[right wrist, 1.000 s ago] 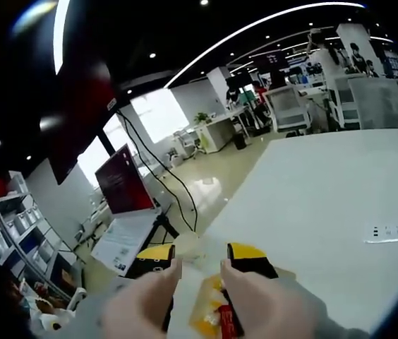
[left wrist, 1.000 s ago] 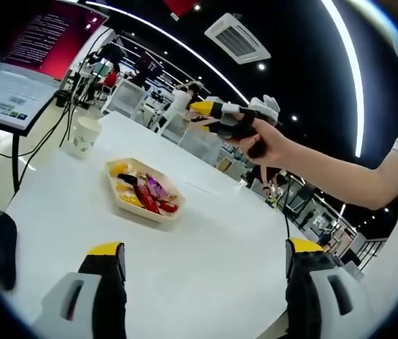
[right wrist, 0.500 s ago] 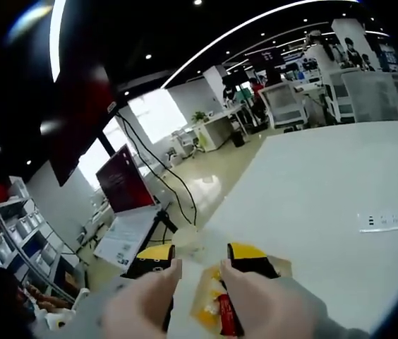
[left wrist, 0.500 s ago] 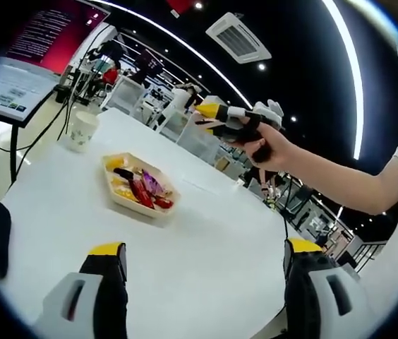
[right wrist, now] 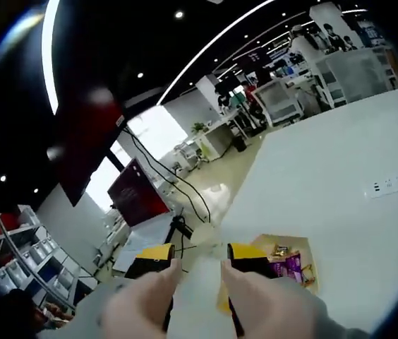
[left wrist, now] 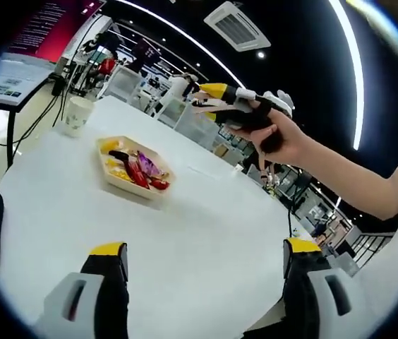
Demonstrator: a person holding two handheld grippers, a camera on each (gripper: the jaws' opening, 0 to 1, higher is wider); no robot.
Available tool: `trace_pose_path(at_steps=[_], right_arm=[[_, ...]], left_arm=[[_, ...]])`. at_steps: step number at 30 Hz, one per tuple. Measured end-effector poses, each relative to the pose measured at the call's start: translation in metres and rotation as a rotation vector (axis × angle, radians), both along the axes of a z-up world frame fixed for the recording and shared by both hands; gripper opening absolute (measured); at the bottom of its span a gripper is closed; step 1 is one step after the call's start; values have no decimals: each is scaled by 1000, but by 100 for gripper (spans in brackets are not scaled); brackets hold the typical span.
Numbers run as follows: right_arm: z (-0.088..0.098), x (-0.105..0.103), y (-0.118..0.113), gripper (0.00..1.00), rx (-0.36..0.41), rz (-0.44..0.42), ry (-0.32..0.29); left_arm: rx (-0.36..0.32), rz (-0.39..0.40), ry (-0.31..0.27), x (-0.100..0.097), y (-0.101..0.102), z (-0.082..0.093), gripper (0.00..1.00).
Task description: Place the target food into the container with the food tongs after gripping and lifting it, then release it inside without dropping or visibly crushing the food.
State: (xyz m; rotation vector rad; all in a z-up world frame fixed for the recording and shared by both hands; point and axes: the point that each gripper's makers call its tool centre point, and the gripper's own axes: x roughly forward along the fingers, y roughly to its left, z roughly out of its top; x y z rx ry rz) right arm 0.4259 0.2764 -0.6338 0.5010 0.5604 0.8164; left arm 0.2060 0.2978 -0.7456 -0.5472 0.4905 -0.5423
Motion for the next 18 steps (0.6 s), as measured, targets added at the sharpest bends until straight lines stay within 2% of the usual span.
trace_pose_path(at_steps=[5, 11, 15, 18], right_arm=[[-5, -13, -23, 29, 22, 4, 17], [-10, -31, -49, 30, 11, 34, 26], [-10, -41, -58, 30, 3, 60, 18], [-10, -49, -63, 30, 1, 60, 20]], left_arm=[[-1, 14, 19, 6, -5, -4, 91], [-3, 53, 13, 12, -14, -2, 91], [1, 70, -7, 15, -20, -3, 91], [-16, 75, 0, 16, -24, -3, 91]])
